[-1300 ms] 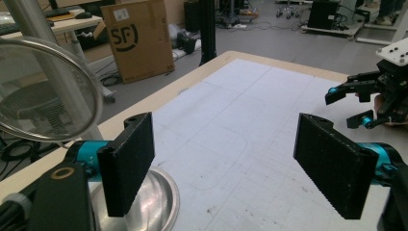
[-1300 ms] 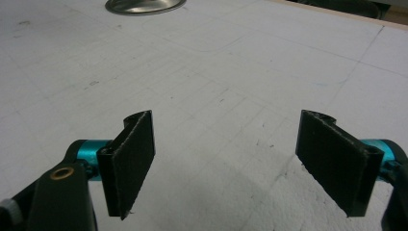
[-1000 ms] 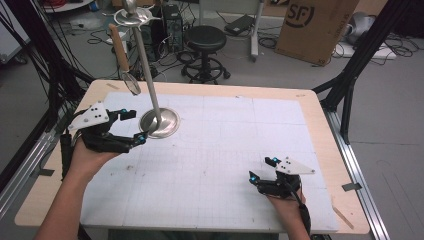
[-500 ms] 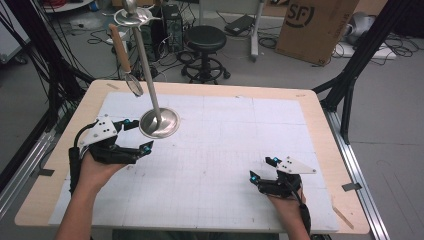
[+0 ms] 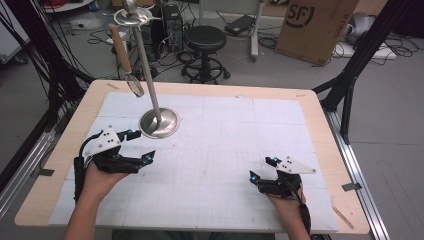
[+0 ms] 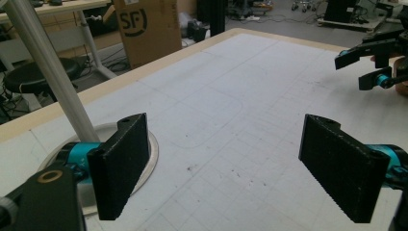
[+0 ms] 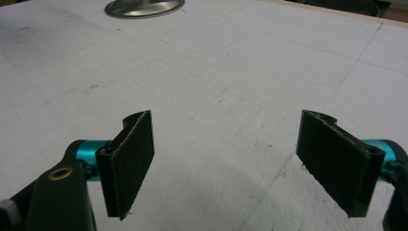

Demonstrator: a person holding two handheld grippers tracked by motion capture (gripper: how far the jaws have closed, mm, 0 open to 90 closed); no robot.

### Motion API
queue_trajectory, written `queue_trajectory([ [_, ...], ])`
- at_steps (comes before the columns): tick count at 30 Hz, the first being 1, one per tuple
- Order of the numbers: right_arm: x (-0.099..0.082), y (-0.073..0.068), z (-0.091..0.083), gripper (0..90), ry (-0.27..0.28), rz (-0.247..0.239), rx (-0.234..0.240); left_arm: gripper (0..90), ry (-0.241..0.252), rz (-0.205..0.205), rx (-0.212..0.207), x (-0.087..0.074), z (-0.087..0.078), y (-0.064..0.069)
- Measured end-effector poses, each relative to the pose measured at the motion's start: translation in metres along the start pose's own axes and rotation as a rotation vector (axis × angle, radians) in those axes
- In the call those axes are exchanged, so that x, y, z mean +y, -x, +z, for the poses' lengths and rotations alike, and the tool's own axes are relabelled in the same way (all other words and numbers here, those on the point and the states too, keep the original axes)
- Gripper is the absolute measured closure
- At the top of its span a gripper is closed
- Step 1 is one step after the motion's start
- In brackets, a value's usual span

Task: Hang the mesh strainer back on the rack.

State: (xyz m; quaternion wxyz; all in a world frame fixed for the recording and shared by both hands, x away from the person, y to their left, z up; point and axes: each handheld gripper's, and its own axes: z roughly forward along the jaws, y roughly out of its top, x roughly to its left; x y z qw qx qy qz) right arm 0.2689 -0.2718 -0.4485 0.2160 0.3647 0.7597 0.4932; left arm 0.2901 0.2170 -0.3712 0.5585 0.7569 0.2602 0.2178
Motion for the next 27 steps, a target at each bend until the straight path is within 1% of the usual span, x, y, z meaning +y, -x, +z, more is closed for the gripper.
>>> queue_trajectory([
  [3,0.0,-0.001,0.0,20.2,-0.001,-0.004,-0.002,18.6,0.004,-0.002,0.001,-0.002,-0.001,0.001],
  [6,0.0,-0.001,0.0,20.2,0.0,0.001,-0.003,18.6,0.001,0.005,0.005,-0.004,0.0,0.002],
  [8,0.0,-0.001,0.0,20.2,0.0,-0.002,-0.004,18.6,0.002,-0.001,0.003,-0.007,0.0,0.003],
  [10,0.0,-0.001,0.0,20.2,0.001,-0.005,-0.005,18.6,-0.002,-0.003,0.01,-0.008,0.002,0.003],
  [12,0.0,-0.001,0.0,20.2,0.002,-0.004,-0.006,18.6,-0.001,0.004,0.014,-0.009,0.002,0.003],
  [15,0.0,-0.001,0.0,20.2,0.006,-0.011,-0.005,18.6,0.01,-0.008,0.017,-0.013,0.002,0.005],
  [19,0.0,-0.002,-0.001,20.2,0.006,-0.01,-0.004,18.6,-0.001,-0.013,0.014,-0.018,0.004,0.005],
  [22,0.0,-0.002,-0.001,20.2,0.008,-0.014,-0.006,18.6,-0.001,-0.018,0.017,-0.019,0.005,0.006],
  [25,0.0,-0.002,-0.001,20.2,0.006,-0.008,-0.004,18.6,-0.001,-0.017,0.021,-0.02,0.006,0.006],
  [27,0.0,-0.002,-0.001,20.2,0.006,-0.01,-0.004,18.6,-0.002,-0.018,0.018,-0.021,0.007,0.005],
])
